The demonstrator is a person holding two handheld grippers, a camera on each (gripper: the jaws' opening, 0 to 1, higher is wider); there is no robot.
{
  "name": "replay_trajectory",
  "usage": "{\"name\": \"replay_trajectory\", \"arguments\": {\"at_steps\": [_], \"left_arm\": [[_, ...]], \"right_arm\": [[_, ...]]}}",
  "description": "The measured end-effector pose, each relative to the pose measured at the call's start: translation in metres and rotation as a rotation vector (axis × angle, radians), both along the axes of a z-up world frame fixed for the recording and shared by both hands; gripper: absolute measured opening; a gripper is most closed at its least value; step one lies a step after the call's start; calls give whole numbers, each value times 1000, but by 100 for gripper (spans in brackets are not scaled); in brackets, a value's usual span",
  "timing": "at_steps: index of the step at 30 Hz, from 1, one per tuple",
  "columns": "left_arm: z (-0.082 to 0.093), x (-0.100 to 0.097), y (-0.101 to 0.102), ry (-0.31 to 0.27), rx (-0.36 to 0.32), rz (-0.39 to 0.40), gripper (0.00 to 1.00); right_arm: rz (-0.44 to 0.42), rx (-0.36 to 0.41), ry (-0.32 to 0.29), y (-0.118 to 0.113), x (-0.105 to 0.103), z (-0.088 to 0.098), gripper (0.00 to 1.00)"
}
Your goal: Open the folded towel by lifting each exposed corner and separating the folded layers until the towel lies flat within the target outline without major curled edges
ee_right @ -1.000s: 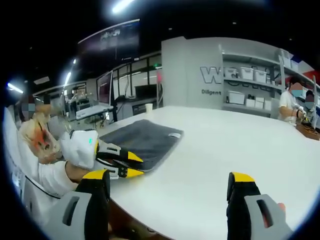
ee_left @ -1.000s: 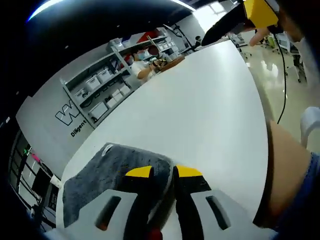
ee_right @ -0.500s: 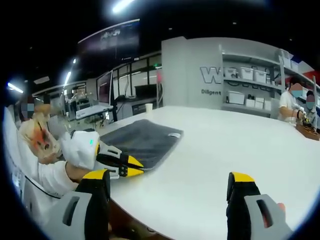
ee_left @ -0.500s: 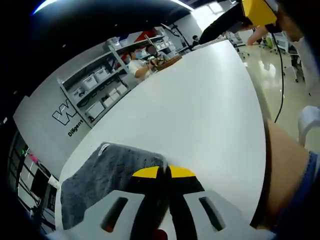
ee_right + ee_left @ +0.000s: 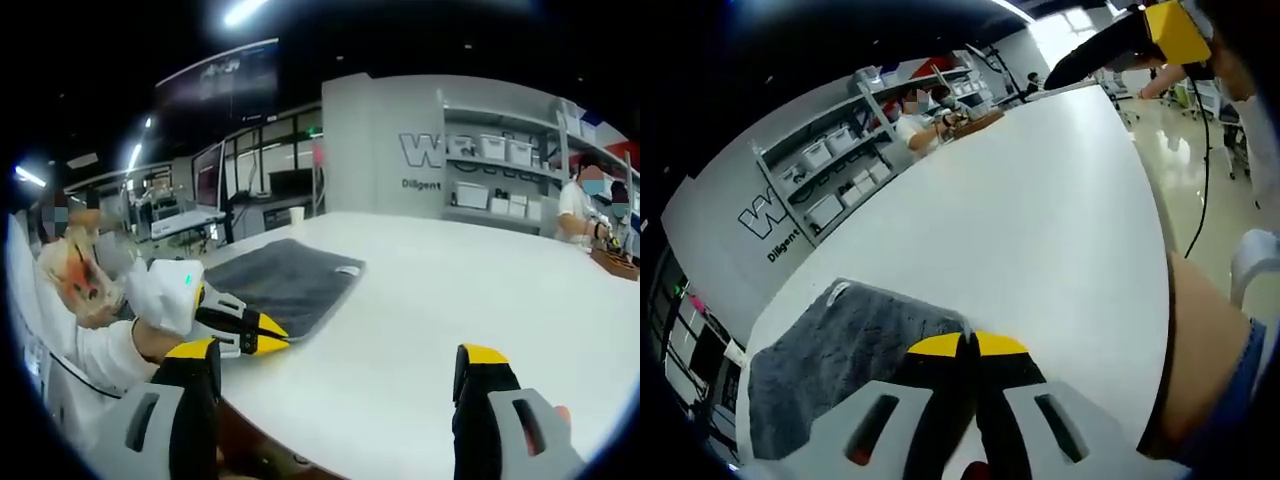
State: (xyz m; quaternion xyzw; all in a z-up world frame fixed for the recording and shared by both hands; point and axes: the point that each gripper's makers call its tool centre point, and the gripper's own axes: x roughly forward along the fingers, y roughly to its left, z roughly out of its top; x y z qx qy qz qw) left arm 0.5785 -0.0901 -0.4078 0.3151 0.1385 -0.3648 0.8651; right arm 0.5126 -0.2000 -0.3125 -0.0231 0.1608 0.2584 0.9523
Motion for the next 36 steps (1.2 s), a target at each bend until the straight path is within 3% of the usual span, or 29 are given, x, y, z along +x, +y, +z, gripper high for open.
{"name": "replay_trajectory", "arguments": {"at_steps": [4,13,36], "left_arm": [[12,5,5,4,-69,28,3],[52,23,35,-91,-151,132,3],[72,49,132,-173,-164,381,3]], "right_arm": [[-1,0,-2,0,0,1,97],[1,0,-1,1,0,1,97],[5,-5,4,3,0,-1,97]]}}
